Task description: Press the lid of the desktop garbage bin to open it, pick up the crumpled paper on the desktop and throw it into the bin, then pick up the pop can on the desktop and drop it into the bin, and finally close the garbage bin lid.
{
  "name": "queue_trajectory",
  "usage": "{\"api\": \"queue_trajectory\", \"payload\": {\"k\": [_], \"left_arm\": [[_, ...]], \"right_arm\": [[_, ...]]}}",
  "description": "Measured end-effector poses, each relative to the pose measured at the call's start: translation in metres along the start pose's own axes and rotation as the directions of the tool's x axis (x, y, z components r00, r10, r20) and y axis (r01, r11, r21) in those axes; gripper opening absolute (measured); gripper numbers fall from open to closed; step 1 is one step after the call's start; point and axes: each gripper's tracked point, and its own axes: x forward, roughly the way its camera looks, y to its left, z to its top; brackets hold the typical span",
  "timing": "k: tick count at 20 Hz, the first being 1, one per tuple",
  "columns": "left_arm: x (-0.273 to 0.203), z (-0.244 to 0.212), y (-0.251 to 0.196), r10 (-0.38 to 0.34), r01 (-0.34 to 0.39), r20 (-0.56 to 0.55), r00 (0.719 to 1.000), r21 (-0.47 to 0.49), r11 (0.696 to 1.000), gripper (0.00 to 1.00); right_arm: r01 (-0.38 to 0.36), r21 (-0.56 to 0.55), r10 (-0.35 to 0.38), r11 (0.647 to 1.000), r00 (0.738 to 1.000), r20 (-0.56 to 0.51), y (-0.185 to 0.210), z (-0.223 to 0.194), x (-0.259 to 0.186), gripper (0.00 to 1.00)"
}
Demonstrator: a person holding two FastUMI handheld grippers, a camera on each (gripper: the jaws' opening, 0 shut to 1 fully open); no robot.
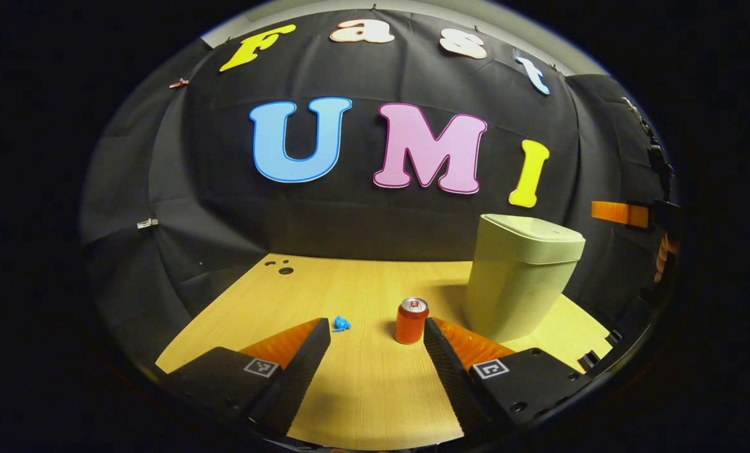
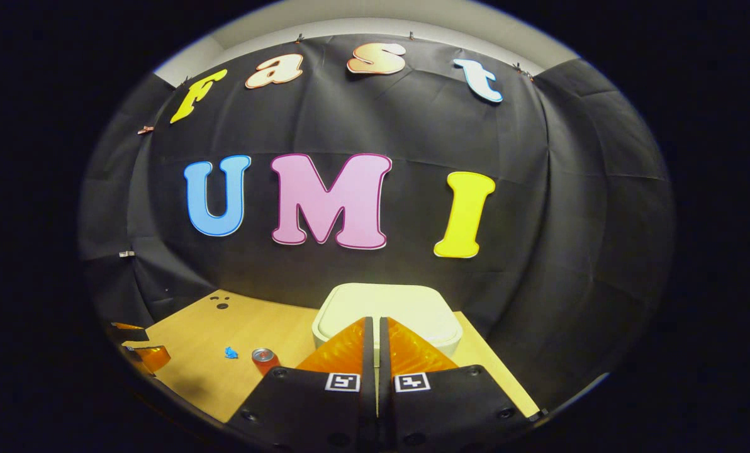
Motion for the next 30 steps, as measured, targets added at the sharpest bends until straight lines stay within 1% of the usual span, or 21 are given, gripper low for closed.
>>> {"api": "queue_trajectory", "payload": {"k": [2,4,7,8,9,16,19,21,27,30], "left_arm": [[0.003,0.000,0.005,0.014,-0.014,-0.006,1.000,-0.002,1.000,0.96],[0.006,-0.001,0.010,0.027,-0.027,-0.012,1.000,-0.002,1.000,0.96],[0.010,-0.001,0.017,0.048,-0.048,-0.019,0.999,-0.002,0.999,0.96],[0.012,-0.001,0.020,0.053,-0.053,-0.018,0.998,-0.005,0.999,0.96],[0.014,-0.001,0.021,0.054,-0.054,-0.022,0.998,-0.010,0.998,0.96],[0.025,0.000,0.033,0.085,-0.086,-0.038,0.996,-0.020,0.996,0.96],[0.029,-0.005,0.036,0.096,-0.099,-0.055,0.994,-0.043,0.994,0.96],[0.031,-0.005,0.034,0.092,-0.096,-0.062,0.994,-0.052,0.994,0.96],[0.033,-0.011,0.029,0.074,-0.076,-0.078,0.994,-0.026,0.997,0.96],[0.031,-0.017,0.029,0.070,-0.073,-0.083,0.994,-0.031,0.997,0.96]], "right_arm": [[-0.029,0.018,0.030,0.999,0.999,-0.016,0.012,0.011,0.021,0.05],[-0.032,0.021,0.032,0.999,0.999,-0.029,0.009,0.012,0.031,0.06],[-0.017,-0.003,0.017,1.000,0.999,-0.043,0.000,0.011,0.049,0.05],[-0.016,-0.002,0.016,1.000,0.998,-0.055,-0.001,0.009,0.054,0.09],[-0.015,0.004,0.015,1.000,0.997,-0.072,-0.002,0.005,0.060,0.05],[0.006,0.021,-0.003,1.000,0.986,-0.169,-0.011,-0.024,0.094,0.06],[0.015,0.042,-0.005,0.999,0.974,-0.226,-0.016,-0.041,0.098,0.05],[0.014,0.059,0.000,0.998,0.974,-0.228,-0.016,-0.041,0.099,0.06],[0.030,0.014,-0.025,0.999,0.968,-0.249,-0.016,-0.045,0.098,0.05],[0.030,-0.005,-0.030,1.000,0.966,-0.257,-0.016,-0.048,0.097,0.06]]}}
